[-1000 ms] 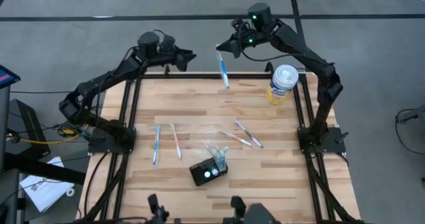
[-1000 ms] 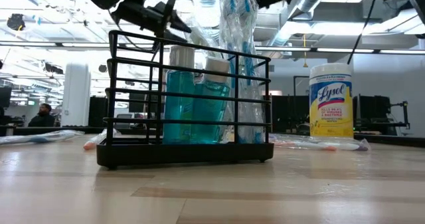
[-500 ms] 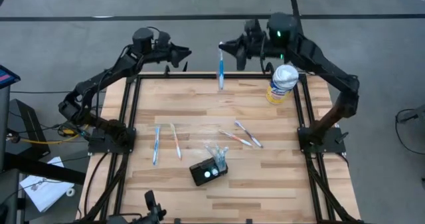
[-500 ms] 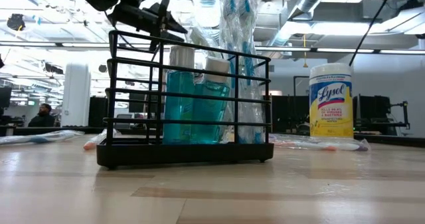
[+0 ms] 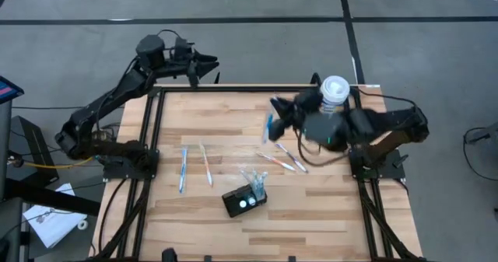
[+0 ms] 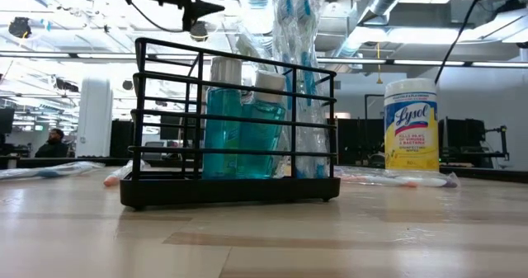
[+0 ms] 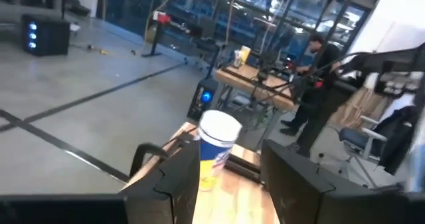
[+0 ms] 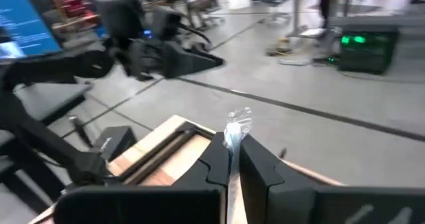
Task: Pick & Place toothbrushing station
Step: Put the blue toothbrush into the mesh organizer
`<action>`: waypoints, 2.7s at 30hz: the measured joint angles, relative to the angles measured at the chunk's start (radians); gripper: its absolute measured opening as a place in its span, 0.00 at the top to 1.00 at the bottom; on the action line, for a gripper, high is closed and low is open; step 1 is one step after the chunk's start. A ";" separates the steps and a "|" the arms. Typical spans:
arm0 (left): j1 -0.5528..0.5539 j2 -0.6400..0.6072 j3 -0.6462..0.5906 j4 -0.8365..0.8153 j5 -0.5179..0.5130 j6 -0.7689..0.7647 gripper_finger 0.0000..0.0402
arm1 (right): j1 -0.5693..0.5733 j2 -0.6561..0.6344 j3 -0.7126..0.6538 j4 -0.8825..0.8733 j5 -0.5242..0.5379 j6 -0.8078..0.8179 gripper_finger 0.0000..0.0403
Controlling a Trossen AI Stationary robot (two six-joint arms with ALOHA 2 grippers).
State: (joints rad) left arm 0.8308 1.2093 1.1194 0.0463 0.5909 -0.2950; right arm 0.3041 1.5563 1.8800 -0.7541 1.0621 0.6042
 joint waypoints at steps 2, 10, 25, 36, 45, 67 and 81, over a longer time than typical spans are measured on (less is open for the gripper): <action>-0.032 -0.021 0.000 -0.033 -0.016 0.011 0.61 | 0.066 0.001 -0.013 -0.069 0.086 0.116 0.99; -0.198 -0.052 0.000 -0.143 -0.158 0.072 0.61 | 0.285 0.010 -0.138 -0.128 0.329 0.465 0.99; -0.327 -0.051 0.000 -0.145 -0.228 0.053 0.61 | 0.318 0.136 -0.151 -0.176 0.358 0.752 0.99; -0.335 -0.051 0.000 -0.151 -0.174 0.081 0.61 | 0.376 0.199 -0.149 -0.200 0.307 0.956 0.99; -0.334 -0.051 0.000 -0.155 -0.166 0.090 0.61 | 0.413 0.213 -0.148 -0.536 0.127 1.250 0.99; -0.321 -0.051 -0.001 -0.164 -0.177 0.101 0.61 | 0.309 0.234 -0.149 -0.587 0.199 1.115 0.99; -0.314 -0.051 -0.001 -0.182 -0.180 0.138 0.62 | 0.357 0.381 -0.143 -0.401 0.229 1.070 0.99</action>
State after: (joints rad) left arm 0.5167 1.1584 1.1187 -0.1356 0.4105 -0.1572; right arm 0.6609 1.9377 1.7366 -1.1546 1.2907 1.6740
